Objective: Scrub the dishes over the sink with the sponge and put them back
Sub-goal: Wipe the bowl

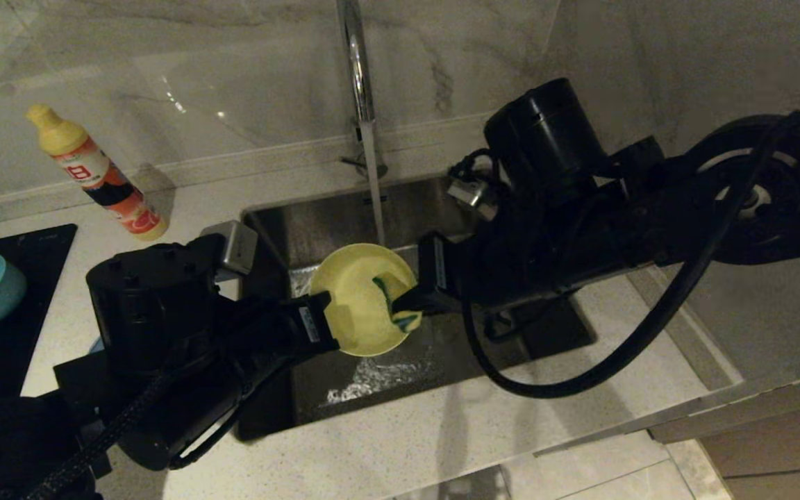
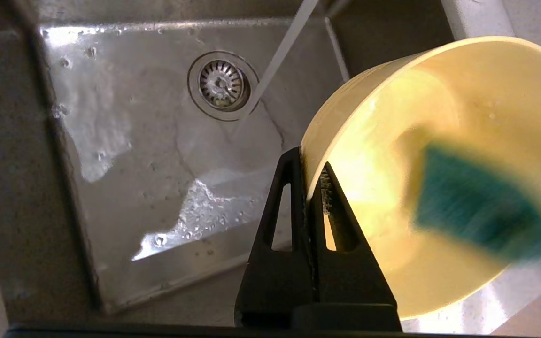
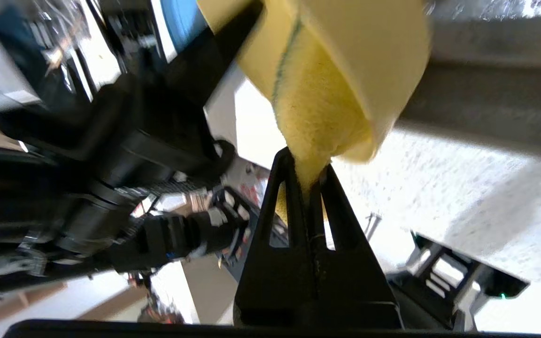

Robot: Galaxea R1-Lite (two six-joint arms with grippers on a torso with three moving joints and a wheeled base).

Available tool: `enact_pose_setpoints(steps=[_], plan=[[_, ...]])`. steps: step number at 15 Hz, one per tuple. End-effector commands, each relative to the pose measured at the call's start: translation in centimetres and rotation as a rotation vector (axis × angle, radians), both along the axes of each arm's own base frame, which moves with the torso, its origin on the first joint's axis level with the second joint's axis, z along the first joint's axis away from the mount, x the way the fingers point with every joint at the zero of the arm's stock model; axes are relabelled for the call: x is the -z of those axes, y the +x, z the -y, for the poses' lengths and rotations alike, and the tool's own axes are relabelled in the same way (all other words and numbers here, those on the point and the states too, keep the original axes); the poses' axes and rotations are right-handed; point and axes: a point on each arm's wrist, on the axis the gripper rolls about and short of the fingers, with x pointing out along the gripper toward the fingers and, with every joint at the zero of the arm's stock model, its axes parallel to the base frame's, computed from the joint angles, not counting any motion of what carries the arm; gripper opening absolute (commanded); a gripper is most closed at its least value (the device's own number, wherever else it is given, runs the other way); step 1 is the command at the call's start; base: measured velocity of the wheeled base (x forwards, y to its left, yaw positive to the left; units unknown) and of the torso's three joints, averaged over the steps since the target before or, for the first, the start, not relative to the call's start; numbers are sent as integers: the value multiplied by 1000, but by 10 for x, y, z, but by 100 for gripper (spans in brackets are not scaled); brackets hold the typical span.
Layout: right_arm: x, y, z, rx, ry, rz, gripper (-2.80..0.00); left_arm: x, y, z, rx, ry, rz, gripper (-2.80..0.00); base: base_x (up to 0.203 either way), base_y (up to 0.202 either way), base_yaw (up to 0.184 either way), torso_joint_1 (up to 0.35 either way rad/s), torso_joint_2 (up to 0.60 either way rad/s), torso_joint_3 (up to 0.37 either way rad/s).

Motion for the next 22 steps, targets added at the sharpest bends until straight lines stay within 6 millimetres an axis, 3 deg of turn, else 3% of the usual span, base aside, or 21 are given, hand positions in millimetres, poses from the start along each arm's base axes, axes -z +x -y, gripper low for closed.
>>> enact_pose_setpoints(steps=[1,11,22], plan=[[-8,-1,5,7,19,16,-280,0,-1,0,0,-3,2,-280,0,0,0,0,0,0],[-12,20,-12,5,55,72,-280,-7,-4,-2,8,-23,20,-280,0,0,0,0,0,0],[-6,-7,-33,-92,27,54,-280,-6,-4,-3,6,-26,17,-280,0,0,0,0,0,0]])
